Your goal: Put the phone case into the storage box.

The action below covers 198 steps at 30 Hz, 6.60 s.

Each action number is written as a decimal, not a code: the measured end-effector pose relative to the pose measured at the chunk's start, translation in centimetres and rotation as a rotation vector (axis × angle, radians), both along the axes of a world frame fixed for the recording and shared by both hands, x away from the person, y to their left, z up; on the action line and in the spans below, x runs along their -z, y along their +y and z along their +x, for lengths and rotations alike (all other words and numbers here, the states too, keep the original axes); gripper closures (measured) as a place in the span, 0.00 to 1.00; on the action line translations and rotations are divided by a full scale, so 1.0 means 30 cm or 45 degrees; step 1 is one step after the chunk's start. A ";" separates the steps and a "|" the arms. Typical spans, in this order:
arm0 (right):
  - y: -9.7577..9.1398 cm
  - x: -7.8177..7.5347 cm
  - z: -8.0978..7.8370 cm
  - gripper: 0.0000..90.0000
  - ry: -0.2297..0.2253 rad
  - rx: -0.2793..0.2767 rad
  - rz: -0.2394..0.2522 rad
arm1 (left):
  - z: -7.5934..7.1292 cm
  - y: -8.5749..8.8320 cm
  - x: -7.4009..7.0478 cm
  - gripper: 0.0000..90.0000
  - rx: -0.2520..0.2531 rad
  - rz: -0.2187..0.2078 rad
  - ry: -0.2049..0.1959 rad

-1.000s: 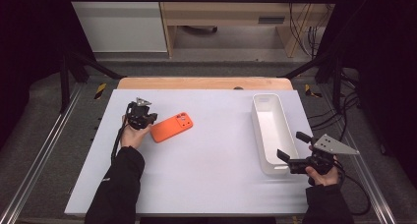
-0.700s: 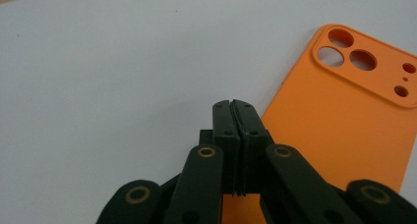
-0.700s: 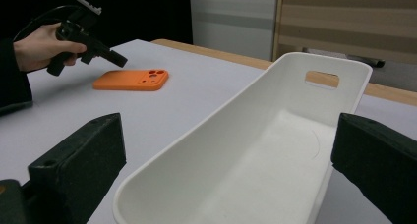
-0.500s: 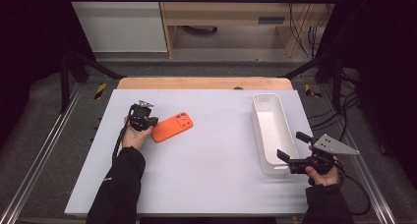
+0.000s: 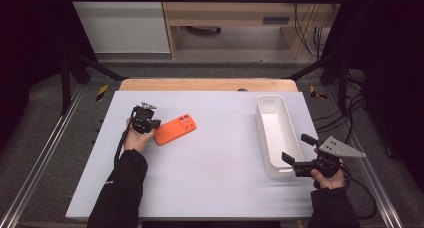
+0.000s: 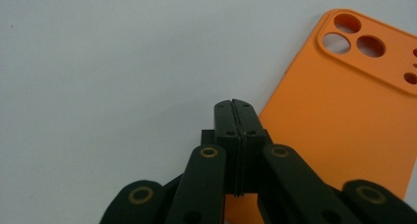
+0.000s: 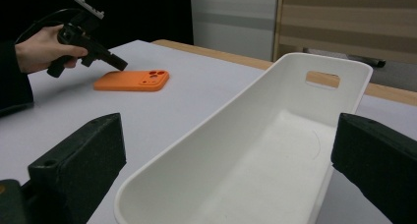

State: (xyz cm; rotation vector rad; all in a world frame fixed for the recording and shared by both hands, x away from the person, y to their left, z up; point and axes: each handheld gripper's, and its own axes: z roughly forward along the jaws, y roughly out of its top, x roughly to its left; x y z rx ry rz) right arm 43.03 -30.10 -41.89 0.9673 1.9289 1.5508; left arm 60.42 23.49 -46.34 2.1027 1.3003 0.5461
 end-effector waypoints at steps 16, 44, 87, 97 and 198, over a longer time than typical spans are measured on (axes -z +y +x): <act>-0.003 -0.002 -0.002 0.00 -0.004 0.005 0.008 | -0.020 -0.001 -0.002 1.00 0.034 -0.005 0.042; -0.004 -0.004 -0.003 0.00 -0.008 0.004 0.007 | -0.141 -0.042 0.002 1.00 0.142 -0.018 0.004; -0.010 -0.006 -0.004 0.00 -0.015 -0.001 0.018 | -0.218 -0.108 -0.356 0.06 0.354 -0.205 -0.258; -0.011 -0.009 -0.006 0.00 -0.012 0.002 0.021 | -0.177 -0.159 -0.354 0.00 0.348 -0.163 -0.224; -0.009 -0.008 -0.005 0.00 -0.009 0.001 0.020 | -0.031 -0.249 0.021 0.09 0.325 0.068 0.192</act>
